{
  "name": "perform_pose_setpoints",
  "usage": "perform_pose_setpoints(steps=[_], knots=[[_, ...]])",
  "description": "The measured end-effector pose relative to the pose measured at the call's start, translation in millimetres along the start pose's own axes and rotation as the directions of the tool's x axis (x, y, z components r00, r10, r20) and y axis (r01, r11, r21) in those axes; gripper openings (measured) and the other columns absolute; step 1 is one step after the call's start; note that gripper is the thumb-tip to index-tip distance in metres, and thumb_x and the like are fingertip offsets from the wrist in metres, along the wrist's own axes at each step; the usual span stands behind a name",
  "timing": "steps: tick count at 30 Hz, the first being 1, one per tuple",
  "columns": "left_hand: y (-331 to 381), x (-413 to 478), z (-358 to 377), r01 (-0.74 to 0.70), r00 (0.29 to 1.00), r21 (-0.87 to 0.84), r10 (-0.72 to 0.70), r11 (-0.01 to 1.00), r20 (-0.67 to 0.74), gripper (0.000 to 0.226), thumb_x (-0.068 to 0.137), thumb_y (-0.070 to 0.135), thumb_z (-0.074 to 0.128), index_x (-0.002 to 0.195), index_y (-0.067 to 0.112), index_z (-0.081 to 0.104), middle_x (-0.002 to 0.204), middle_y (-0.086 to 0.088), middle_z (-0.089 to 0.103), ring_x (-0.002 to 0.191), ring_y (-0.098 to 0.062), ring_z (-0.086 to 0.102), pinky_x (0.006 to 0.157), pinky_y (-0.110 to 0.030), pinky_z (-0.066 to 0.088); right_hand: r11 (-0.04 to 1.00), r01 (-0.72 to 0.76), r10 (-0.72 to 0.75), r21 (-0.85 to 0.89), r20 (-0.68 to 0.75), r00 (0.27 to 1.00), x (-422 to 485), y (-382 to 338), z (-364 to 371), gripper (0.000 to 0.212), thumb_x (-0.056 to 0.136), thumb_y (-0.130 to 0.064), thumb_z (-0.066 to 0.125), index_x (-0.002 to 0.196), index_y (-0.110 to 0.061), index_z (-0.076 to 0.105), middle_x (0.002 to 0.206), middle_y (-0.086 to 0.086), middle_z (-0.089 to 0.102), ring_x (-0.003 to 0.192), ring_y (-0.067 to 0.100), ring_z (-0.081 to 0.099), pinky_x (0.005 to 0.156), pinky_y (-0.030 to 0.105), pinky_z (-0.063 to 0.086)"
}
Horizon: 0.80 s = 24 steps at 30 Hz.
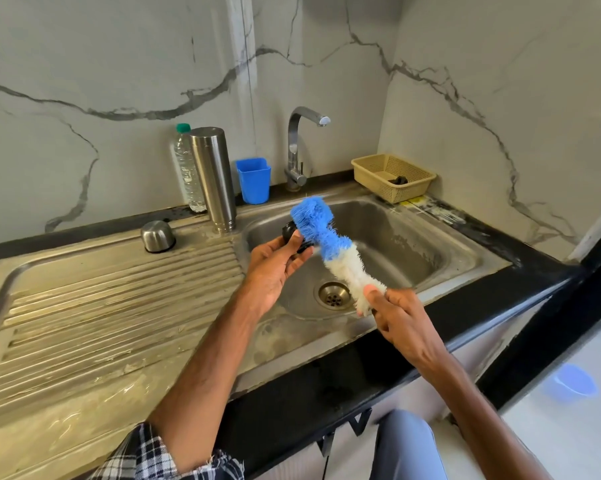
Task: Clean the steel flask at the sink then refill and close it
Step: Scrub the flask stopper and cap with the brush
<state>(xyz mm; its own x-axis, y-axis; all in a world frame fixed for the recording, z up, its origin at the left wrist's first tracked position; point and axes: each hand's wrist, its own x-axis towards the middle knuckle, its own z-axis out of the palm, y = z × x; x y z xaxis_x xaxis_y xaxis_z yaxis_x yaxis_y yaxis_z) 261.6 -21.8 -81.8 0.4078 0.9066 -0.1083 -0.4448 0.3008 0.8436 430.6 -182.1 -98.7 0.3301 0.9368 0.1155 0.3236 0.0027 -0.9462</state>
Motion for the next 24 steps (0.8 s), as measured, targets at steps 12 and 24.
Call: perform_pose_setpoints(steps=[12,24], knots=[[3,-4,5,-0.026,0.999,0.006,0.026,1.000,0.028,0.033,0.095,0.012,0.068,0.124,-0.004,0.066,0.117,-0.016,0.074,0.108,-0.024,0.073,0.085,-0.024,0.060,0.987,-0.062,0.045,-0.150,-0.113,0.993,9,-7,2,0.053,0.103,-0.038,0.051,0.059,-0.009,0.056,0.049,-0.004,0.043,0.046,0.014,0.034,0.052,0.036,0.032],[6,-5,2,-0.057,0.998,0.023,0.056,0.998,0.030,0.031,0.097,0.012,0.065,0.125,-0.003,0.066,0.117,-0.016,0.074,0.106,-0.024,0.073,0.090,-0.029,0.060,0.987,0.074,-0.083,-0.143,-0.056,0.995,-3,-6,7,0.050,0.103,-0.034,0.053,0.056,-0.016,0.058,0.050,-0.003,0.039,0.046,0.015,0.032,0.048,0.036,0.028]])
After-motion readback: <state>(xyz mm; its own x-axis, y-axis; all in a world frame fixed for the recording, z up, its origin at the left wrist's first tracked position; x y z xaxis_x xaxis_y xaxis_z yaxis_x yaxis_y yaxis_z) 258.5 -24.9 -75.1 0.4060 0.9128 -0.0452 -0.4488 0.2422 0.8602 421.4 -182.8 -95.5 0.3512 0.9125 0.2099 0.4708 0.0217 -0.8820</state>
